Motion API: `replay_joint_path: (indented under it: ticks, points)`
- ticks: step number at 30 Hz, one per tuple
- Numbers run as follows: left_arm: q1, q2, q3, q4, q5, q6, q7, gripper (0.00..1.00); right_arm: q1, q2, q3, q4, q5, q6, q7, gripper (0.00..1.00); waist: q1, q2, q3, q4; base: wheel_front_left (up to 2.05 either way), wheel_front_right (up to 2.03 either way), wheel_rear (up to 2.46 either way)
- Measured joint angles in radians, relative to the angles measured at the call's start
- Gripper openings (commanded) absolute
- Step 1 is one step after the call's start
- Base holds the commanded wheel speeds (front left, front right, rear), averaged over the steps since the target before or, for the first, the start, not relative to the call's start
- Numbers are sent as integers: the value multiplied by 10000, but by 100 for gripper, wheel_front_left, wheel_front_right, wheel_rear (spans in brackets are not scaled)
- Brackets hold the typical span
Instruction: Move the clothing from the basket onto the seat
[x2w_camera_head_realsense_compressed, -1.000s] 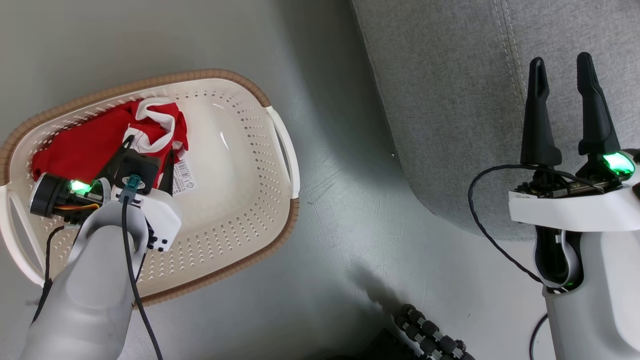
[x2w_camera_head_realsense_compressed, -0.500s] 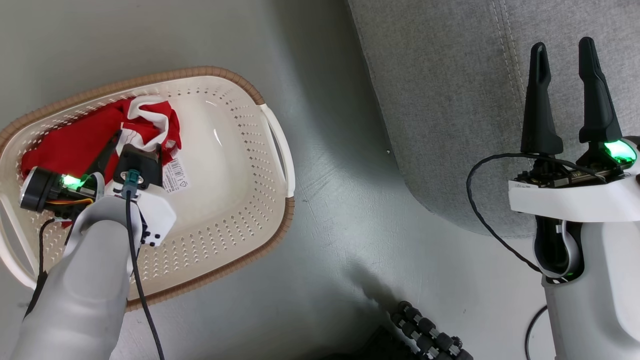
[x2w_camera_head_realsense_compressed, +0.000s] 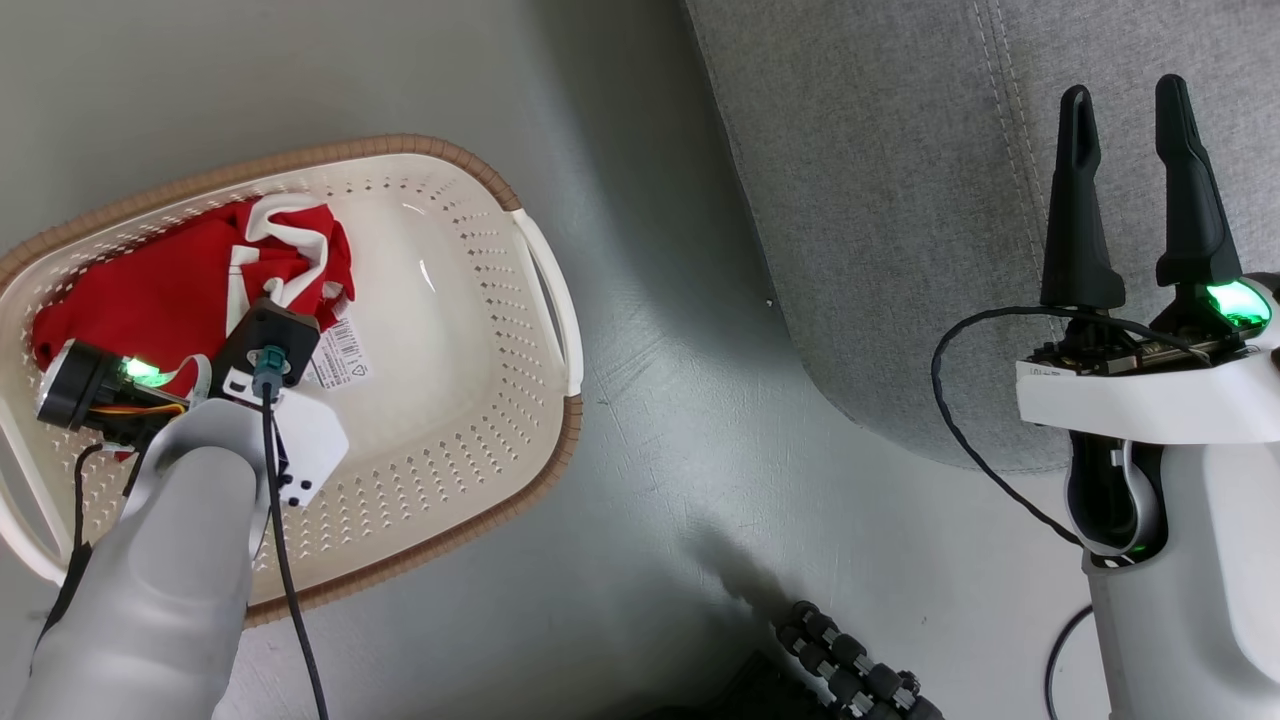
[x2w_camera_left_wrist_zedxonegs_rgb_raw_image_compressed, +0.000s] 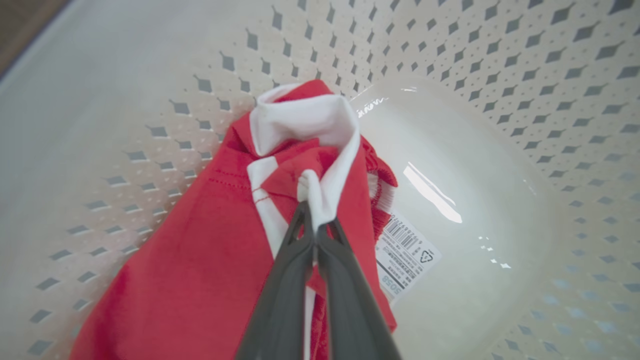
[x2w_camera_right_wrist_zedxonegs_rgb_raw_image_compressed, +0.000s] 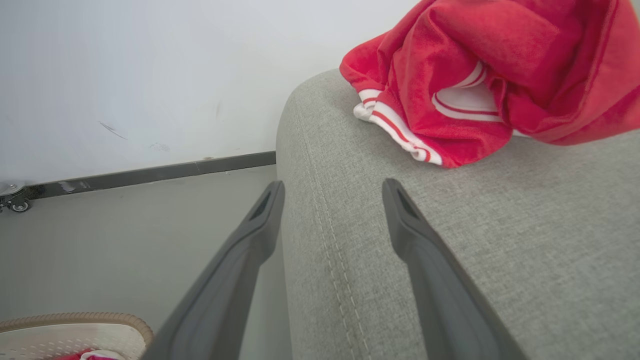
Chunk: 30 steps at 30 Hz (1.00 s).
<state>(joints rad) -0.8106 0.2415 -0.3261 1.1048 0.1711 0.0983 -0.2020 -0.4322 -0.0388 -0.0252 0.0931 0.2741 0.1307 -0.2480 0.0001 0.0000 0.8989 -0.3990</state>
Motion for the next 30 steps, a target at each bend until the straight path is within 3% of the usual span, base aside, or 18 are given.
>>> replay_joint_path:
  ticks: [30]
  points:
    - [35,-314,109,-815,-349,249,-449,0,-23,-2,-226,73,-232,0,0,100,0,0,-536,603,0,0,0]
